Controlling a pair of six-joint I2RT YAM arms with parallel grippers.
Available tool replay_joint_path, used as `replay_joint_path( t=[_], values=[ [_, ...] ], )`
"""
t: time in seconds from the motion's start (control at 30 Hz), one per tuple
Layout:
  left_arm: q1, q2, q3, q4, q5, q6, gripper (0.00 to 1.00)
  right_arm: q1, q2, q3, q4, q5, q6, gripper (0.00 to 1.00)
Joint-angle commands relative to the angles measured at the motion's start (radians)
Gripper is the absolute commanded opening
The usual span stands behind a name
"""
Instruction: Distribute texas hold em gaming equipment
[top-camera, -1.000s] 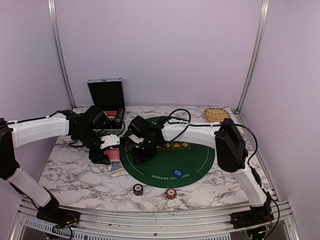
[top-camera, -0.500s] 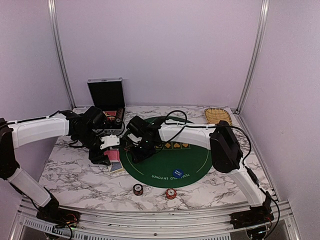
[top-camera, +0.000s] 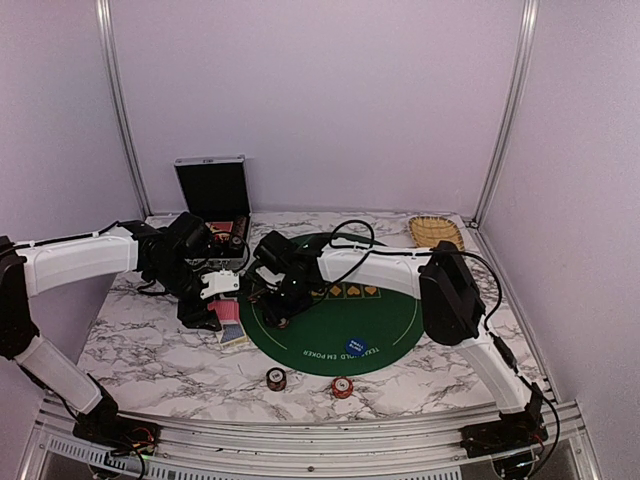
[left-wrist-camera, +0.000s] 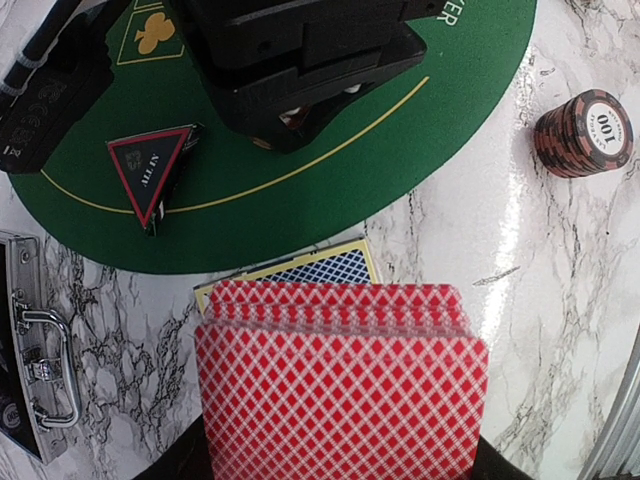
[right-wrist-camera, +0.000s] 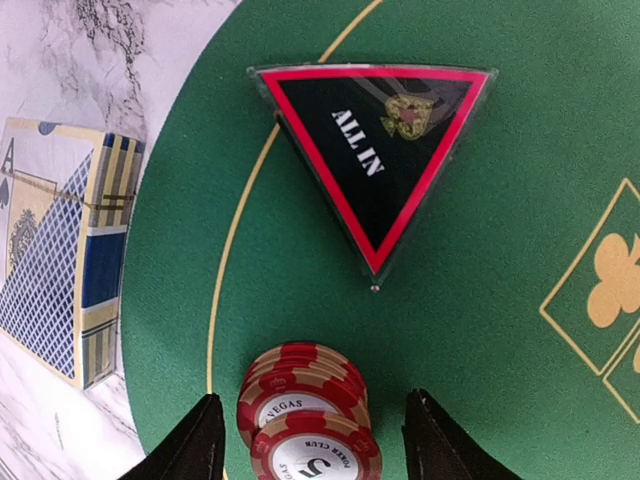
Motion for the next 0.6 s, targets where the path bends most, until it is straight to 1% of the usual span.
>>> replay_joint_path(
  t=[0.0,0.07,0.2,0.43,0.57],
  values=[
    [0.006,-0.027,0.009,-0.014,0.027,0.003,0.0,-0.008,-0.039,0.034,-0.017,0.004,-0.015,0.62],
    [0.006,-0.027,0.011,-0.014,0.024,0.001,0.0,-0.009,-0.061,0.02,-0.011,0.007,-0.02,0.67],
    [0.006,-0.022,0.016,-0.015,0.027,-0.003,0.0,-0.009,-0.113,-0.033,0.007,0.012,-0.026,0.71],
    [0.008,-0.026,0.017,-0.015,0.028,-0.003,0.0,-0.009,-0.204,-0.101,0.007,0.036,-0.033,0.76],
    [0.008,-0.031,0.016,-0.015,0.025,-0.003,0.0,-0.009,-0.27,-0.187,0.002,0.058,-0.034,0.78]
  ],
)
